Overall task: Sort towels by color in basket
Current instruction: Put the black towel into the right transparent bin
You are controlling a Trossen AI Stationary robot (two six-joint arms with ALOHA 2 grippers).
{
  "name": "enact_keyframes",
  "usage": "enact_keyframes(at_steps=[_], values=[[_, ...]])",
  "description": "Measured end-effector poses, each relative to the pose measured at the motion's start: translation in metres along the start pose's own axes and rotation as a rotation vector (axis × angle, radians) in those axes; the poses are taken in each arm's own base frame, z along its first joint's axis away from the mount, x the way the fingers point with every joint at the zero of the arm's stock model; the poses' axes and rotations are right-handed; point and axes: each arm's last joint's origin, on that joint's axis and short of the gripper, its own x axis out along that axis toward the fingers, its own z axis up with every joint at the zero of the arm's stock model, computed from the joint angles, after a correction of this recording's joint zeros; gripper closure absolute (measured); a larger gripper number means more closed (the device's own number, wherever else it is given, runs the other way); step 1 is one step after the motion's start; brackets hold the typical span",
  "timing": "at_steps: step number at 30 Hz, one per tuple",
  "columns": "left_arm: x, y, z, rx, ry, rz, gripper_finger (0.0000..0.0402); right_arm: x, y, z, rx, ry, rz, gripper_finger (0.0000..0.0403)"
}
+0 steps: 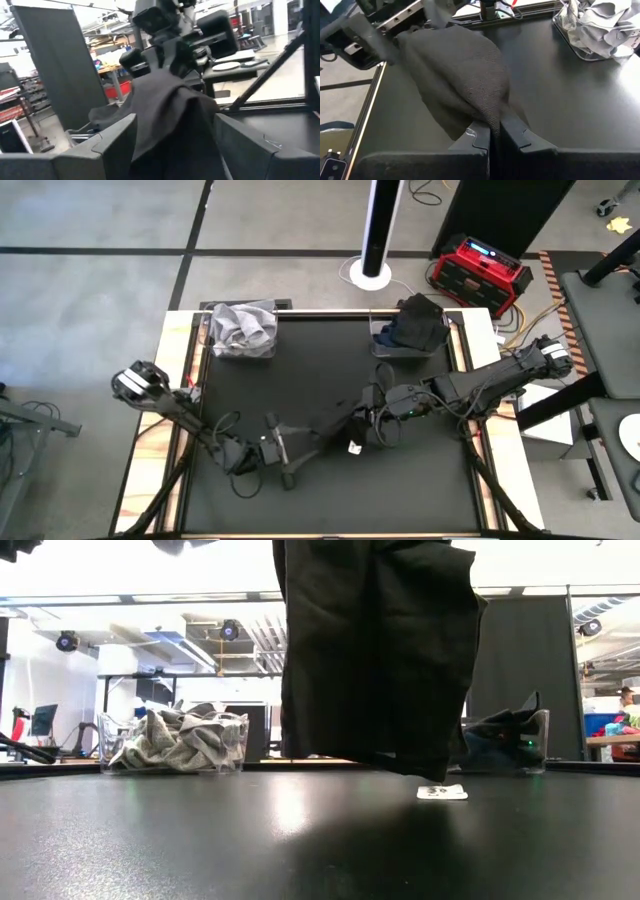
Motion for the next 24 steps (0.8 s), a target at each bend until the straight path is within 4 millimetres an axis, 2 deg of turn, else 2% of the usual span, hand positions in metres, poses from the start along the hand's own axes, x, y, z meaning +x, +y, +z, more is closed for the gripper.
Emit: enact_keyframes(at_steps=[6,11,13,17,24], values=[[0.006,-0.006,-0.003,-0.043,-0.029,-0.104,0.0154,0.000,0.000,-0.001,-0.009,0.002,-0.001,0.0394],[0.010,0.001,-0.011,-0.050,0.042,0.098,0.0154,0.000,0.000,-0.001,-0.017,0.002,-0.001,0.0394],[0.011,0.000,-0.012,-0.052,0.036,0.072,0.0154,0.000,0.000,-0.001,-0.018,0.002,0.000,0.0394],[0.013,-0.003,-0.011,-0.068,-0.014,-0.093,0.0154,0.000,0.000,-0.001,-0.019,0.002,-0.001,0.0394],[0.023,0.005,-0.015,0.007,0.007,-0.029,0.0155,0.000,0.000,-0.001,-0.020,0.002,-0.001,0.0394]])
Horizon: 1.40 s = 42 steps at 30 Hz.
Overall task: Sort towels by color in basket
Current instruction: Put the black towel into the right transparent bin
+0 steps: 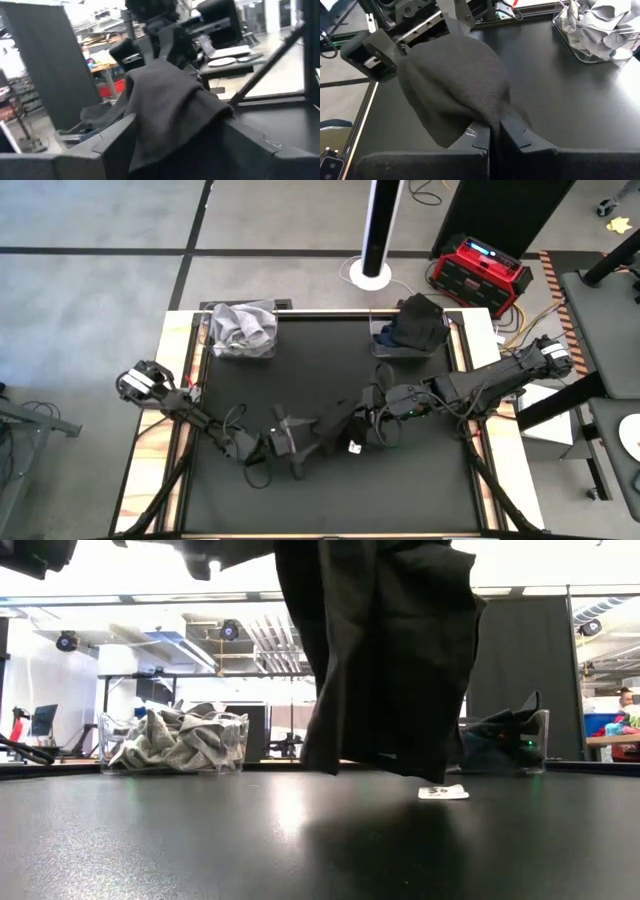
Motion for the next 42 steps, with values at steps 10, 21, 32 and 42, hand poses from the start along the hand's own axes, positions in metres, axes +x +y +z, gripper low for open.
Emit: enact_keyframes(at_steps=[10,21,32,42], values=[[0.005,0.004,0.000,0.116,-0.018,-0.020,0.0307,0.000,0.000,0.000,-0.008,0.000,0.000,0.0394],[-0.008,0.011,0.032,0.036,-0.126,-0.016,0.0399,-0.001,0.004,-0.001,-0.068,0.001,0.013,0.0307],[-0.018,0.030,0.052,-0.034,-0.050,-0.055,0.0401,-0.006,0.011,0.024,-0.138,-0.133,0.054,0.0122],[-0.019,0.027,0.055,-0.039,-0.095,-0.204,0.0401,0.044,0.026,0.023,-0.282,-0.142,0.116,0.0051]])
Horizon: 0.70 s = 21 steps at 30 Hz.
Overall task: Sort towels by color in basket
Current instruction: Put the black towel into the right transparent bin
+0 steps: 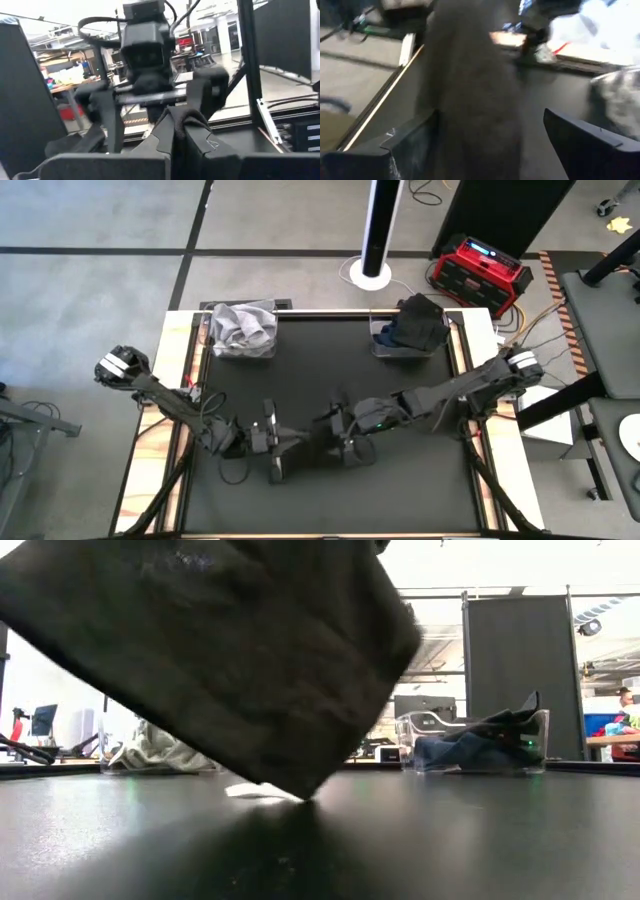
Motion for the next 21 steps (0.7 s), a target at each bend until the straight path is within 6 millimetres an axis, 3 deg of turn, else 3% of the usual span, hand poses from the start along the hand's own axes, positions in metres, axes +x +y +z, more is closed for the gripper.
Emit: enact_keyframes(at_steps=[6,12,15,21], values=[[0.000,0.000,0.000,-0.002,0.003,-0.001,0.0402,0.032,0.007,-0.002,-0.028,0.056,0.073,0.0048],[0.000,0.000,-0.001,-0.007,0.004,0.001,0.0402,0.051,0.010,-0.003,-0.006,0.100,0.077,0.0100],[0.000,0.000,-0.001,-0.003,0.009,0.002,0.0402,0.055,0.011,-0.004,0.038,0.118,0.076,0.0165],[0.000,-0.001,-0.003,0.005,0.029,0.001,0.0402,0.058,0.012,-0.005,0.103,0.127,0.072,0.0363]])
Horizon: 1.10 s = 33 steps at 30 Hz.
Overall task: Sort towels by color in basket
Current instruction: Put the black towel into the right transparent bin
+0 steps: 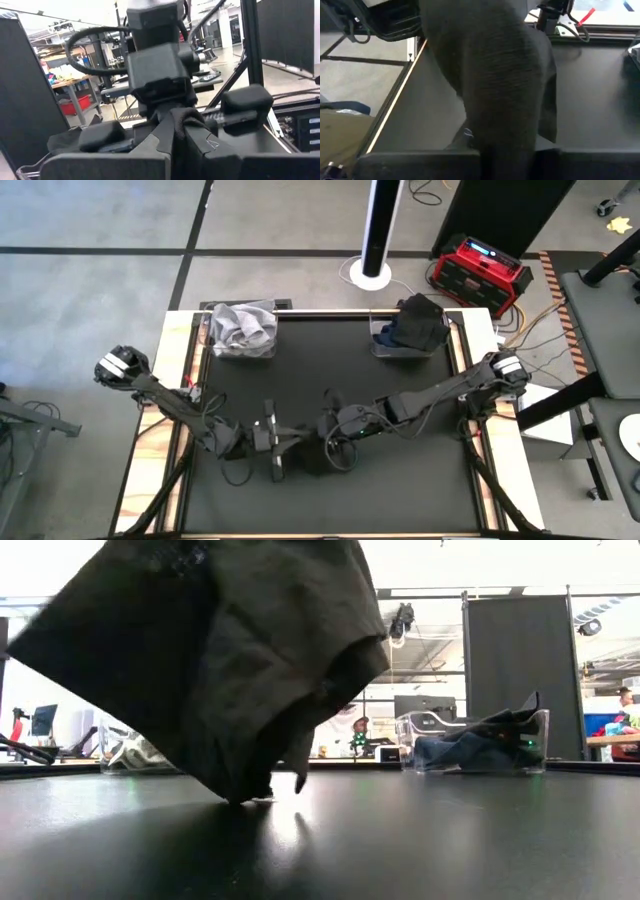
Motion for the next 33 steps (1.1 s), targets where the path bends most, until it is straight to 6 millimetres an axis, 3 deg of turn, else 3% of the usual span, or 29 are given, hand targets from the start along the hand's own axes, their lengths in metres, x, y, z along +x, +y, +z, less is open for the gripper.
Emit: enact_keyframes(at_steps=[3,5,8,18,23,33], values=[[0.000,0.000,-0.002,0.006,0.021,0.008,0.0401,-0.003,0.000,0.002,0.023,-0.004,0.001,0.0387],[0.000,0.000,-0.005,-0.079,0.056,0.045,0.0398,-0.007,0.000,0.004,0.040,-0.008,0.001,0.0392],[-0.001,-0.002,-0.010,-0.100,0.145,0.023,0.0370,-0.011,0.000,0.005,0.070,0.006,0.000,0.0393],[0.000,-0.004,-0.013,-0.067,0.227,0.148,0.0174,-0.023,-0.002,0.000,0.171,0.097,-0.043,0.0394],[-0.001,-0.003,-0.017,-0.025,0.263,0.167,0.0111,-0.038,-0.006,-0.003,0.196,0.169,-0.144,0.0394],[-0.002,-0.005,-0.020,-0.001,0.284,0.156,0.0086,-0.074,-0.013,0.000,0.218,0.206,-0.290,0.0394]])
